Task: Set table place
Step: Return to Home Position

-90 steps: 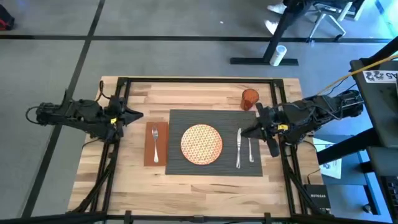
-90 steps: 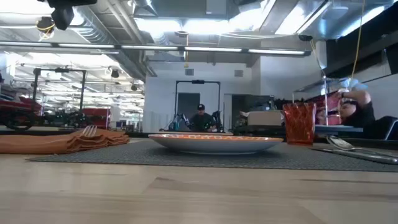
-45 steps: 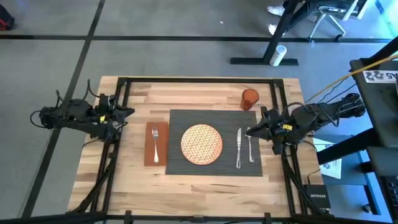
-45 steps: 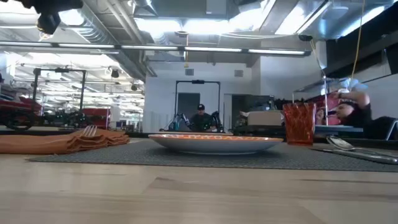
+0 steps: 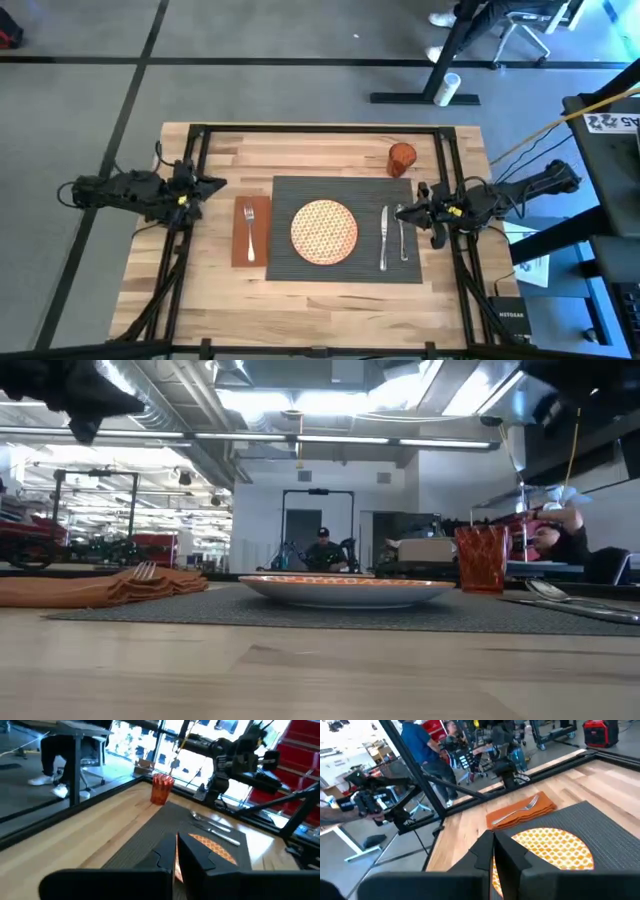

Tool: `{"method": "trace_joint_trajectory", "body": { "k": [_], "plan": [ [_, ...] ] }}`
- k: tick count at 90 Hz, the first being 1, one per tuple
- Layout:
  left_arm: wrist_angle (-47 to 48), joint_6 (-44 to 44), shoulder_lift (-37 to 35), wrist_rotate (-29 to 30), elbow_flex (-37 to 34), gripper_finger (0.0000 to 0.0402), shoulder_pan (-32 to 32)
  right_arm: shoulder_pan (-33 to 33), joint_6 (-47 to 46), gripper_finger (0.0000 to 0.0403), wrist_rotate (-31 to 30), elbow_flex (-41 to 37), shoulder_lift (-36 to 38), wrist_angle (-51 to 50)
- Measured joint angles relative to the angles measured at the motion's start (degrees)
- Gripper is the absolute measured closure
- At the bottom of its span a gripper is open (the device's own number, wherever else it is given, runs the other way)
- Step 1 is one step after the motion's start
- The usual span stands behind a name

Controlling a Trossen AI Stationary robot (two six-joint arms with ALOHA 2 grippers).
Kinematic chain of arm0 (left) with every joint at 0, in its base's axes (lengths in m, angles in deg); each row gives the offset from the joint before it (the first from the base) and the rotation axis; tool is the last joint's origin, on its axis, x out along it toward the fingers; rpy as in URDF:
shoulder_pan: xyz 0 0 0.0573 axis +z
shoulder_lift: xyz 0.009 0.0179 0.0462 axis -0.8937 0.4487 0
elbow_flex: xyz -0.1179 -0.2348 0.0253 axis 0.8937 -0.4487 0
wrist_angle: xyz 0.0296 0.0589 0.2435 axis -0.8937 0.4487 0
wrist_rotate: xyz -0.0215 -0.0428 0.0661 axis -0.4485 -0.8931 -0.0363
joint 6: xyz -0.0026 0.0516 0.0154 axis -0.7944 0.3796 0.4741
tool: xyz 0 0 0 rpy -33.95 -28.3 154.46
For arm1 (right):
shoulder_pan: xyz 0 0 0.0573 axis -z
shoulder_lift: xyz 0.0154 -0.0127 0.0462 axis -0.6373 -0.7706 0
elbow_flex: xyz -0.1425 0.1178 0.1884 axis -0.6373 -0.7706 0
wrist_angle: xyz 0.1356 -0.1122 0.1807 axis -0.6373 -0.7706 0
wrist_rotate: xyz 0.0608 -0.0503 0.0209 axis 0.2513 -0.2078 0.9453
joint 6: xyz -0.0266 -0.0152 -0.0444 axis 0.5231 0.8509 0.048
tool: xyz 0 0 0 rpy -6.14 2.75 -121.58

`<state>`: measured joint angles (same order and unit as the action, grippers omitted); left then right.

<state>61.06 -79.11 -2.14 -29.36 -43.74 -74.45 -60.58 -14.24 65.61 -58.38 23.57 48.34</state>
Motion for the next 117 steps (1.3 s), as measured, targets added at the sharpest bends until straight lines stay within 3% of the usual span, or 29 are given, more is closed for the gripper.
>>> {"method": "trace_joint_trajectory", "body": {
  "k": [41,58,74,89,117],
  "plan": [
    [-14.21,-1.18,-0.35,1.47,-15.55,0.0402,0.07,0.00,1.72,0.0403,-2.11,-10.60,15.07,-0.13],
    [-14.99,0.44,-0.39,3.52,-17.26,0.0402,0.19,0.02,3.13,0.0403,-2.38,-16.40,22.11,0.06],
    [-14.74,4.94,-2.88,5.24,-17.26,0.0402,1.06,0.67,6.28,0.0403,-2.93,-18.71,21.73,6.20],
    [-14.27,8.21,-3.10,-1.24,-17.18,0.0402,1.03,3.39,6.30,0.0403,0.69,-18.71,21.46,5.79],
    [-14.24,1.90,-3.10,-20.67,-17.19,0.0402,1.00,10.00,5.95,0.0403,9.45,-18.71,18.64,4.38]
  ]
}}
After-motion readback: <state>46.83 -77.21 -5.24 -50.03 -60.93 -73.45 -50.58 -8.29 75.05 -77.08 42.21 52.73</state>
